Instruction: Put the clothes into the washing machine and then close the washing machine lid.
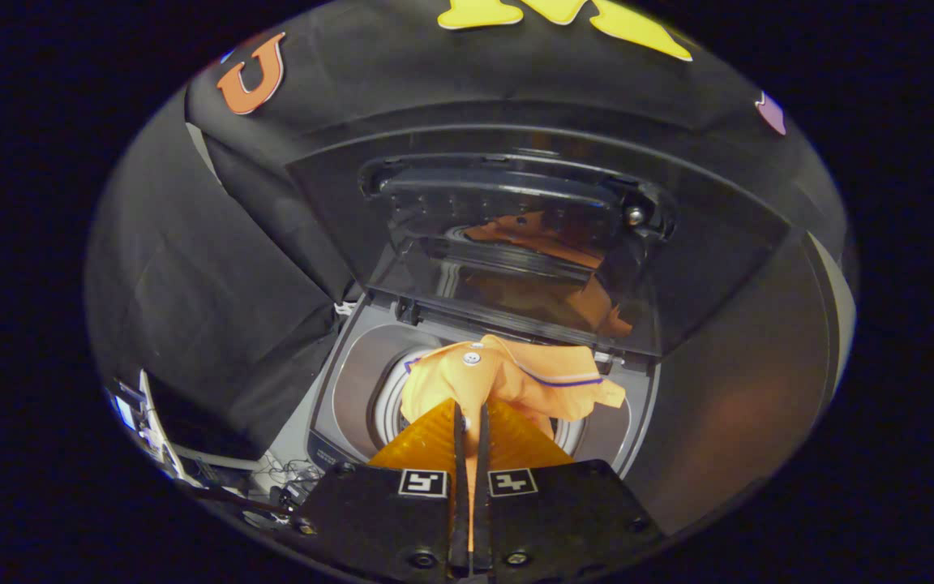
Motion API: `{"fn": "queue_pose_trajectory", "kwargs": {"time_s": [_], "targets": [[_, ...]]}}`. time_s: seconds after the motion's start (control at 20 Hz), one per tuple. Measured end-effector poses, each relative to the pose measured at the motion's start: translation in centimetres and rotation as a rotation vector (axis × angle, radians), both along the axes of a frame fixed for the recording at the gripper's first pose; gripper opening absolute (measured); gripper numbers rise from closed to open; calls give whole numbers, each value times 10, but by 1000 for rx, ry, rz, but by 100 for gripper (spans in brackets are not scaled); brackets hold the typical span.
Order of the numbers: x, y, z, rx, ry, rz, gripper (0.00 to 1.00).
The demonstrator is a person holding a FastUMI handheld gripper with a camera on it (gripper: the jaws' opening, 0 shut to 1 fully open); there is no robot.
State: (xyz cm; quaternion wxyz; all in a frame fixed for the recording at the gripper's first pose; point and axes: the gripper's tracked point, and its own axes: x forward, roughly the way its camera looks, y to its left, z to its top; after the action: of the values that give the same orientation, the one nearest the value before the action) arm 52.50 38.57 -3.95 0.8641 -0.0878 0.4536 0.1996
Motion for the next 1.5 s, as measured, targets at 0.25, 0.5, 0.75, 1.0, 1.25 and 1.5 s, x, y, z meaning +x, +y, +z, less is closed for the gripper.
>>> {"fn": "queue_pose_trajectory", "kwargs": {"time_s": [0.25,0.5,0.75,1.0,1.25,1.5], "targets": [[4,1,-36,-30,24,-17,5],[0,3,-68,-18,66,-56,5],[-1,2,-77,-13,90,-86,5],[-6,4,-97,-8,138,-87,6],[-15,-9,-109,-24,170,-119,91],[-12,-13,-97,-71,122,-81,91]]}}
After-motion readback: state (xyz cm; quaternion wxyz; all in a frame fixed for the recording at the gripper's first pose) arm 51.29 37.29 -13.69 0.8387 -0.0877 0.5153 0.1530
